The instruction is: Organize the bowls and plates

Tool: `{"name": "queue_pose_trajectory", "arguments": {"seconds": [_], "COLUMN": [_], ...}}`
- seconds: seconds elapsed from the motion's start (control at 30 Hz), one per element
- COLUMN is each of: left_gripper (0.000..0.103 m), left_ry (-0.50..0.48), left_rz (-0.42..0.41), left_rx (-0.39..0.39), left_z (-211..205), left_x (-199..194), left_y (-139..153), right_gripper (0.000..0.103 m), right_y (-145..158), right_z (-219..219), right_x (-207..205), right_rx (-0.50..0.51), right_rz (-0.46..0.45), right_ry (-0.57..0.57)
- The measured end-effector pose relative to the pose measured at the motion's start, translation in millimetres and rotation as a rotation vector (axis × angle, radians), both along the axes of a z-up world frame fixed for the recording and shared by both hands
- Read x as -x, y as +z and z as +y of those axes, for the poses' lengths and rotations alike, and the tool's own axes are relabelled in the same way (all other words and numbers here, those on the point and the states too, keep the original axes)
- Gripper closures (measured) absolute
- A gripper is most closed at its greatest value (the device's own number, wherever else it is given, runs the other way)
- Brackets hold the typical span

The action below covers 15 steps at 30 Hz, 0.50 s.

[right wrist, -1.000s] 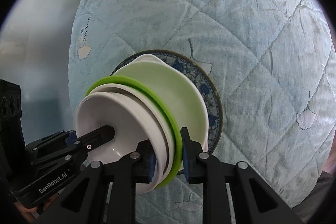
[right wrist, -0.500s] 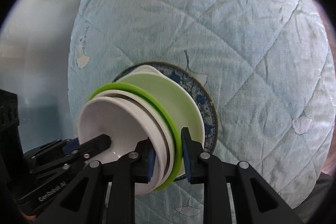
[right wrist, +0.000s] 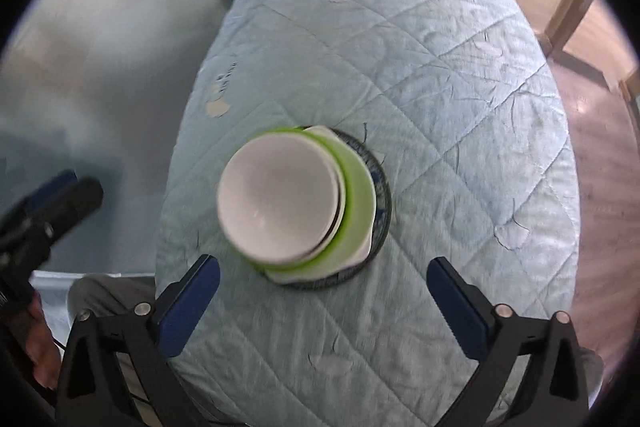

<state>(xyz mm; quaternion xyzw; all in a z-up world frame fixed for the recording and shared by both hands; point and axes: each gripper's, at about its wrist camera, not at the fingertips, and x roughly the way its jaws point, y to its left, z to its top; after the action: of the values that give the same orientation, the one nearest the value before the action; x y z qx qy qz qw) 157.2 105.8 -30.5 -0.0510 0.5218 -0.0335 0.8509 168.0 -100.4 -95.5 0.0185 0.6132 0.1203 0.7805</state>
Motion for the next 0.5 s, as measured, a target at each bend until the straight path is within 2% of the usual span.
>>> {"name": "queue_pose_trajectory", "arguments": {"seconds": [0.17,0.37,0.4,0.47,0.5], "left_gripper": [0.008,0.008,0.011,0.043,0.074], "left_ry": [-0.002,-0.035,-0.044,-0.061,-0.07], "left_rz": [-0.011,-0.07,-0.087,-0.109,-0.099], "left_rx": [-0.006,-0.044,-0.041,-0.028,-0.014], "left_z": [-8.3,-30.9,-34.9,-41.7,-44.6], "left_x": [37.9,87.3,94.1,104.5,106.8], "left_y": [10.5,27.9,32.1,38.6,39.3], "right_gripper": [0.001,0.001,0.001,0.001,0.002], "right_y": [16.6,38.3,42.2,49.6,53.4], "right_z": [4.4,-2.8,-4.8,-8.3,-9.6], "right_x": [32.1,64.5,70.9,82.0,87.9], "right_rx": [0.006,0.041,0.045,0.056,0.06], "right_rz": [-0.052,-0.109,-0.119,-0.141,-0.154], "right_ry": [0.003,-0.001,0.0,0.005,0.01]}}
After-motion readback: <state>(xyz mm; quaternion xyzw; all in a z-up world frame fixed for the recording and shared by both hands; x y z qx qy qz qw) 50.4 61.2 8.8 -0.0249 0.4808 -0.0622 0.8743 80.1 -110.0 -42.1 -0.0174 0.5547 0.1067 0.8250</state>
